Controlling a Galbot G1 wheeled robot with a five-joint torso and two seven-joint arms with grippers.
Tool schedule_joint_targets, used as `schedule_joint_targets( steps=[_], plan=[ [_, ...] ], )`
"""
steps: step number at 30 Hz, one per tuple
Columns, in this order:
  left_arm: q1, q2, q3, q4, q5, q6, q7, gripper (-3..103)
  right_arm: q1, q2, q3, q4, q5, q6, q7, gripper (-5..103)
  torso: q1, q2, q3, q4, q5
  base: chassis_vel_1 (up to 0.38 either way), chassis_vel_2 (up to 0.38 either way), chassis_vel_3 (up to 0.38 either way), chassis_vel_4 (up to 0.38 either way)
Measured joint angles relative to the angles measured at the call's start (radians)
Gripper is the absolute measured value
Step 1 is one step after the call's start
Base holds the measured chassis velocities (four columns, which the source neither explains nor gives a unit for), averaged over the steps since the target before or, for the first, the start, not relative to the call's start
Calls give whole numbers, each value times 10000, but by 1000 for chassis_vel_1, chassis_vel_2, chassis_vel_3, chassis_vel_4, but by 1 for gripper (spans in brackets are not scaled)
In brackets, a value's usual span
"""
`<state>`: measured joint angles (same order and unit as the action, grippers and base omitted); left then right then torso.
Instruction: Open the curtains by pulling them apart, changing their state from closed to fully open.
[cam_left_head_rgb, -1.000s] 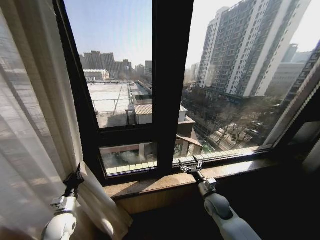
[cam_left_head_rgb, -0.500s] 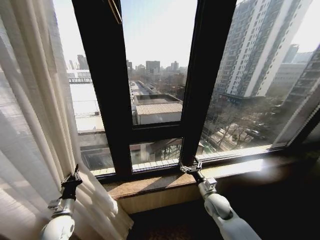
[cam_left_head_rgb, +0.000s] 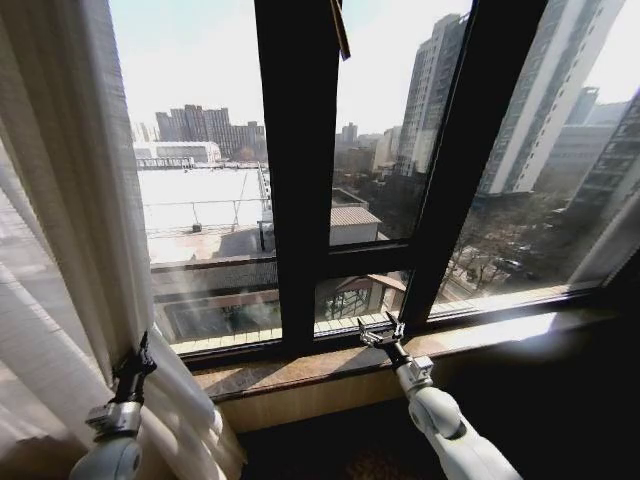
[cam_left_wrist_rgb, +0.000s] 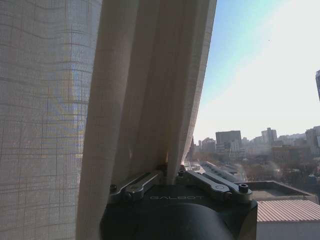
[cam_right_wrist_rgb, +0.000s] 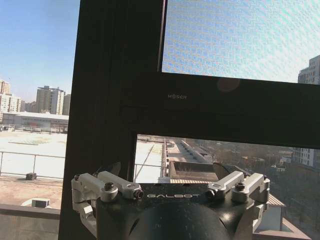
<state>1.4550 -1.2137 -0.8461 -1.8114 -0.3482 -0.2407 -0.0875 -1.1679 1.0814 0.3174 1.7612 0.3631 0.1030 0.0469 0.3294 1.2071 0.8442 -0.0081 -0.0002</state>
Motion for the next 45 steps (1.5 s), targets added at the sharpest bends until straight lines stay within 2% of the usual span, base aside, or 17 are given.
schedule_joint_targets(
  steps=[22,27,32,40,45],
  plan=[
    [306,-149,-275,-84,192,-120,1,0,0,3,-1,1,0,0,-1,100,-2,1,-1,3,-1,383,285,-382,-282],
    [369,-162,-323,-87,213,-140,-2,0,0,2,-1,1,0,0,-2,100,-1,0,0,4,-8,85,80,-86,-96],
    [415,-173,-325,-89,235,-150,-1,0,0,-2,2,0,0,0,-1,100,3,-2,3,-1,11,-20,-15,21,19],
    [418,-135,-403,-40,236,-167,2,0,0,-1,4,0,0,0,-1,100,1,0,1,2,-7,-38,-26,22,24],
    [404,-105,-485,24,203,-184,2,0,0,0,2,0,0,0,0,100,1,-1,0,0,-1,10,5,-8,-8]
  ],
)
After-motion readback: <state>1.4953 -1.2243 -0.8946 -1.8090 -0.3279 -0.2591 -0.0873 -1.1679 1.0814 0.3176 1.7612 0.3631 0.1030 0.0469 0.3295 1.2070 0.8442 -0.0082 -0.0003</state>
